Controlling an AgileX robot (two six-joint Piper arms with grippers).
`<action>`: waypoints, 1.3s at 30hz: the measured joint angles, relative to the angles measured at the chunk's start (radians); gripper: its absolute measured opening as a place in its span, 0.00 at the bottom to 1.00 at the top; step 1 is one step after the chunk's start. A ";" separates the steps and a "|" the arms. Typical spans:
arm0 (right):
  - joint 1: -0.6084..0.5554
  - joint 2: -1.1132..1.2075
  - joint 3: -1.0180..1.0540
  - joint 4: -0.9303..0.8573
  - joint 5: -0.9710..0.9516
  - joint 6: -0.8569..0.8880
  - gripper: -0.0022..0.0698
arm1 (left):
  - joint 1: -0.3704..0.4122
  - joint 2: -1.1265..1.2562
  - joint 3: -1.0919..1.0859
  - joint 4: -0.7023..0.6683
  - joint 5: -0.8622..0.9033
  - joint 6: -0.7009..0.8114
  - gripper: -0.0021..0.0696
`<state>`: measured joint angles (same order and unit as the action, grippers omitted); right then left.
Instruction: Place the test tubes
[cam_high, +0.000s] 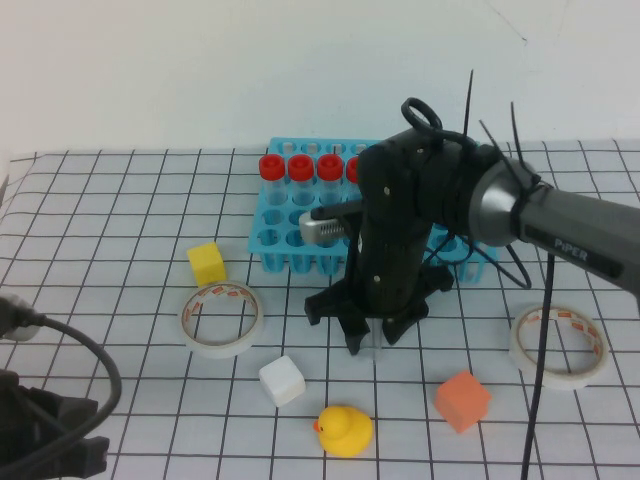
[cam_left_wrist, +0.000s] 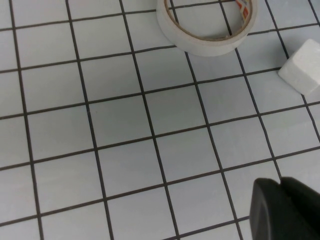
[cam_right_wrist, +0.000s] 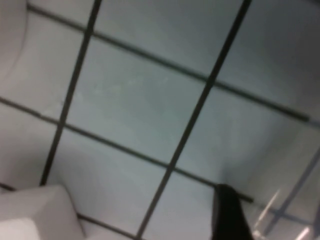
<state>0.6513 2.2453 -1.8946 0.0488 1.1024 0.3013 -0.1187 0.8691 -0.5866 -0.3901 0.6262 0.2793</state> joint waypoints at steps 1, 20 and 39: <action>0.003 0.006 0.000 0.007 0.009 0.000 0.54 | 0.000 0.000 0.000 -0.004 0.000 0.000 0.03; 0.037 -0.049 0.000 0.001 0.051 -0.024 0.36 | 0.000 0.000 0.000 -0.011 0.000 0.000 0.03; 0.408 -0.488 0.316 -0.815 -0.231 0.501 0.36 | 0.000 -0.134 -0.105 -0.307 -0.234 0.317 0.03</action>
<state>1.0594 1.7569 -1.5789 -0.7663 0.8711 0.8024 -0.1187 0.7354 -0.6917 -0.6968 0.3921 0.5965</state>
